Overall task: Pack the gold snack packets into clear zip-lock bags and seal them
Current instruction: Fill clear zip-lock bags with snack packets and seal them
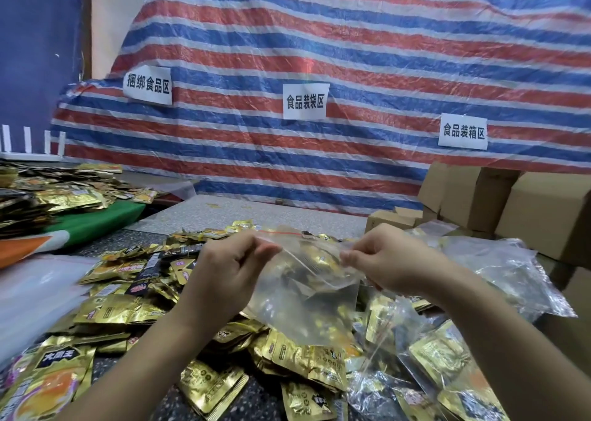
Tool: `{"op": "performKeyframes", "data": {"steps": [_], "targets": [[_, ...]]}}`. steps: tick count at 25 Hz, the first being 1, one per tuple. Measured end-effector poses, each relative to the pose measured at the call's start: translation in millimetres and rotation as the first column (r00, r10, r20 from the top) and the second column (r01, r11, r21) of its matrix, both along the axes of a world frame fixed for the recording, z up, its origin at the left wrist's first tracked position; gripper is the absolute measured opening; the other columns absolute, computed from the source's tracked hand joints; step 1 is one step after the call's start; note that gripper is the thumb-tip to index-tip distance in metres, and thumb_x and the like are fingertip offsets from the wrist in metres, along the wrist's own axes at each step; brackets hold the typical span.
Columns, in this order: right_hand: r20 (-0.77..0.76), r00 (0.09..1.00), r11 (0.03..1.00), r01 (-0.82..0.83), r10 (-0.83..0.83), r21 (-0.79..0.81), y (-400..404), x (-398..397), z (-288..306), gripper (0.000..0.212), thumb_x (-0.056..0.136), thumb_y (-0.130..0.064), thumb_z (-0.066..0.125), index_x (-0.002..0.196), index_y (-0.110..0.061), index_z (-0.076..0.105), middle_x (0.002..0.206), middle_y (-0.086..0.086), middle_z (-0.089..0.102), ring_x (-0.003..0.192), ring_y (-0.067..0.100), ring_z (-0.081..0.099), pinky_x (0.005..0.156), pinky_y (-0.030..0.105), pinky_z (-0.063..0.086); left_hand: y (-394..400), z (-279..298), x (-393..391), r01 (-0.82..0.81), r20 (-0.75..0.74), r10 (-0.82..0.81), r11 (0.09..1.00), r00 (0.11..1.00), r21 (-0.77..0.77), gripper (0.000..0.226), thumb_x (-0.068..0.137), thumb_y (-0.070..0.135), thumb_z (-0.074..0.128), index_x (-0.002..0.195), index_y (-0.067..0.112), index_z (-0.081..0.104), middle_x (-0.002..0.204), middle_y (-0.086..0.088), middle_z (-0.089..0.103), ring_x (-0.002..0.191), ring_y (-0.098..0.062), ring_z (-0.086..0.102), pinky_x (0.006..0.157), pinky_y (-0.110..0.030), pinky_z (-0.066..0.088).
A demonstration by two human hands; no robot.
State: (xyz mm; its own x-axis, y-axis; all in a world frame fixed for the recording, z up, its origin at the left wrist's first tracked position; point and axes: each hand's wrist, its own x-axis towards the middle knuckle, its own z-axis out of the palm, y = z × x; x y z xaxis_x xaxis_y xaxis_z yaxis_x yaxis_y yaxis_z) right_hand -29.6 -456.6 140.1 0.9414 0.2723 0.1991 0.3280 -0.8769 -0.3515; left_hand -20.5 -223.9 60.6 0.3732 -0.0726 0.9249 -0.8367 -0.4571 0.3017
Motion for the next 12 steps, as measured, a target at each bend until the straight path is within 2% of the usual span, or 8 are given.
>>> {"op": "performKeyframes", "data": {"steps": [3, 5, 6, 7, 9, 11, 12], "targets": [[0.064, 0.998, 1.0, -0.008, 0.008, 0.005, 0.2, 2.6, 7.6, 0.037, 0.101, -0.036, 0.052, 0.084, -0.015, 0.076, 0.034, -0.009, 0.035, 0.034, 0.008, 0.027, 0.036, 0.018, 0.021, 7.5, 3.0, 2.7, 0.088, -0.213, -0.136, 0.972, 0.968, -0.218, 0.045, 0.085, 0.059, 0.05, 0.066, 0.019, 0.063, 0.044, 0.001, 0.049, 0.036, -0.005, 0.048, 0.037, -0.011, 0.035], [0.102, 0.995, 0.999, -0.021, 0.025, -0.036, 1.3, 7.9, 7.3, 0.04, 0.099, -0.035, 0.053, 0.09, -0.002, 0.074, 0.036, -0.007, 0.03, 0.035, 0.01, 0.026, 0.035, 0.019, 0.02, 12.3, 4.2, 7.3, 0.146, -0.329, -0.263, 0.928, 0.907, -0.342, 0.042, 0.076, 0.062, 0.056, 0.064, 0.022, 0.065, 0.04, -0.002, 0.05, 0.031, -0.003, 0.044, 0.035, -0.012, 0.036], [0.092, 0.995, 0.999, -0.032, 0.035, -0.033, 2.1, 11.4, 6.0, 0.042, 0.098, -0.039, 0.053, 0.092, -0.003, 0.074, 0.037, -0.008, 0.029, 0.035, 0.009, 0.026, 0.035, 0.018, 0.02, 14.0, 4.5, 9.8, 0.166, -0.357, -0.305, 0.914, 0.883, -0.37, 0.046, 0.072, 0.069, 0.058, 0.064, 0.025, 0.066, 0.038, -0.003, 0.051, 0.03, -0.006, 0.044, 0.034, -0.014, 0.036], [0.06, 0.997, 0.999, -0.044, 0.043, 0.02, 2.6, 15.4, 4.0, 0.045, 0.098, -0.046, 0.052, 0.092, -0.008, 0.075, 0.037, -0.009, 0.031, 0.035, 0.007, 0.027, 0.036, 0.016, 0.021, 15.7, 4.6, 12.1, 0.175, -0.371, -0.324, 0.907, 0.87, -0.382, 0.053, 0.067, 0.078, 0.059, 0.063, 0.026, 0.067, 0.037, -0.004, 0.051, 0.029, -0.008, 0.044, 0.033, -0.016, 0.036], [-0.036, 0.999, 0.96, -0.021, 0.033, 0.278, 2.9, 26.1, -2.2, 0.05, 0.098, -0.057, 0.043, 0.091, -0.019, 0.074, 0.04, -0.01, 0.04, 0.037, 0.006, 0.035, 0.04, 0.016, 0.031, 20.7, 3.6, 17.2, 0.148, -0.382, -0.301, 0.912, 0.874, -0.382, 0.065, 0.058, 0.089, 0.059, 0.064, 0.025, 0.067, 0.038, -0.005, 0.051, 0.029, -0.012, 0.044, 0.034, -0.017, 0.035], [-0.093, 0.996, 0.875, 0.058, -0.015, 0.481, 0.5, 43.4, -15.3, 0.049, 0.102, -0.05, 0.039, 0.092, -0.015, 0.071, 0.045, -0.009, 0.048, 0.04, 0.007, 0.042, 0.043, 0.018, 0.036, 28.9, -0.6, 21.1, 0.105, -0.384, -0.271, 0.91, 0.883, -0.4, 0.068, 0.058, 0.09, 0.059, 0.067, 0.023, 0.069, 0.039, -0.005, 0.052, 0.031, -0.011, 0.044, 0.036, -0.018, 0.034], [-0.123, 0.991, 0.853, 0.105, -0.048, 0.511, -1.4, 52.9, -24.8, 0.046, 0.104, -0.044, 0.04, 0.092, -0.012, 0.071, 0.049, -0.007, 0.051, 0.041, 0.007, 0.045, 0.043, 0.019, 0.037, 33.3, -3.3, 22.6, 0.077, -0.384, -0.249, 0.909, 0.889, -0.411, 0.064, 0.063, 0.086, 0.059, 0.067, 0.023, 0.069, 0.04, -0.004, 0.053, 0.032, -0.01, 0.044, 0.036, -0.017, 0.034]]}}
